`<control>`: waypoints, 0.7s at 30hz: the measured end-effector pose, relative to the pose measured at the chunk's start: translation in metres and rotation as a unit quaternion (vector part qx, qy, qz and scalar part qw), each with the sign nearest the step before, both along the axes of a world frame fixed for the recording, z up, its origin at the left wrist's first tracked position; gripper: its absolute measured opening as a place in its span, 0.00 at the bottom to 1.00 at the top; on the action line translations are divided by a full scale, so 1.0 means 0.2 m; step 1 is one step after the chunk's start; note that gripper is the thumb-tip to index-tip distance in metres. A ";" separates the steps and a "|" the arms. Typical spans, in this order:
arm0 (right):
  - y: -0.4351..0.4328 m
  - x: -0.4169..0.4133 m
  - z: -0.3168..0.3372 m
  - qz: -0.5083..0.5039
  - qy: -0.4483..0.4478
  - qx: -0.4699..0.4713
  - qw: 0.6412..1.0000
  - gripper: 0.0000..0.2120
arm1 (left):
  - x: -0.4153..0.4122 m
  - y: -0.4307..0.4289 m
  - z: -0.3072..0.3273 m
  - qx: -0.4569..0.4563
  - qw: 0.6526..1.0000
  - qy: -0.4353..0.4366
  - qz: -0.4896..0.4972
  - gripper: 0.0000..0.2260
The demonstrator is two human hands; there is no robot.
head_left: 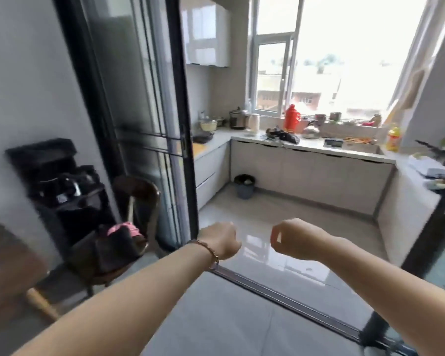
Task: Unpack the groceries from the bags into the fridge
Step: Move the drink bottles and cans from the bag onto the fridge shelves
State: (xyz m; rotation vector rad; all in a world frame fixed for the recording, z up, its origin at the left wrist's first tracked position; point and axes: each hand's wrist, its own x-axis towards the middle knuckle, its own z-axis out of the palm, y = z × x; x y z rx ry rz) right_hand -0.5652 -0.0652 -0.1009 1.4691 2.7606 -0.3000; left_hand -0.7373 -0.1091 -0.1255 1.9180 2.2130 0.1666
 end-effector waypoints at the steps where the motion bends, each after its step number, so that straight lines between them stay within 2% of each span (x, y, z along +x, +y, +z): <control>1: -0.02 -0.22 -0.03 0.033 0.002 -0.004 0.999 0.09 | -0.22 -0.07 -0.03 -0.013 0.999 -0.010 0.041 0.12; 5: -0.15 -1.06 -0.13 0.158 -0.011 -0.014 0.987 0.10 | -0.98 -0.44 -0.14 -0.043 0.980 -0.063 0.185 0.10; 9: -0.28 -1.77 -0.23 0.259 -0.044 -0.037 0.964 0.10 | -1.55 -0.74 -0.18 -0.042 0.952 -0.080 0.291 0.09; 13: -0.40 -2.35 -0.31 0.343 -0.041 -0.049 0.937 0.07 | -1.99 -0.96 -0.23 -0.013 0.923 -0.092 0.373 0.07; 17: -0.49 -2.86 -0.42 0.401 -0.054 -0.057 0.913 0.14 | -2.36 -1.12 -0.32 -0.016 0.890 -0.087 0.448 0.09; 21: -0.56 -3.35 -0.49 0.454 -0.050 -0.076 0.887 0.09 | -2.71 -1.24 -0.42 -0.010 0.853 -0.086 0.514 0.08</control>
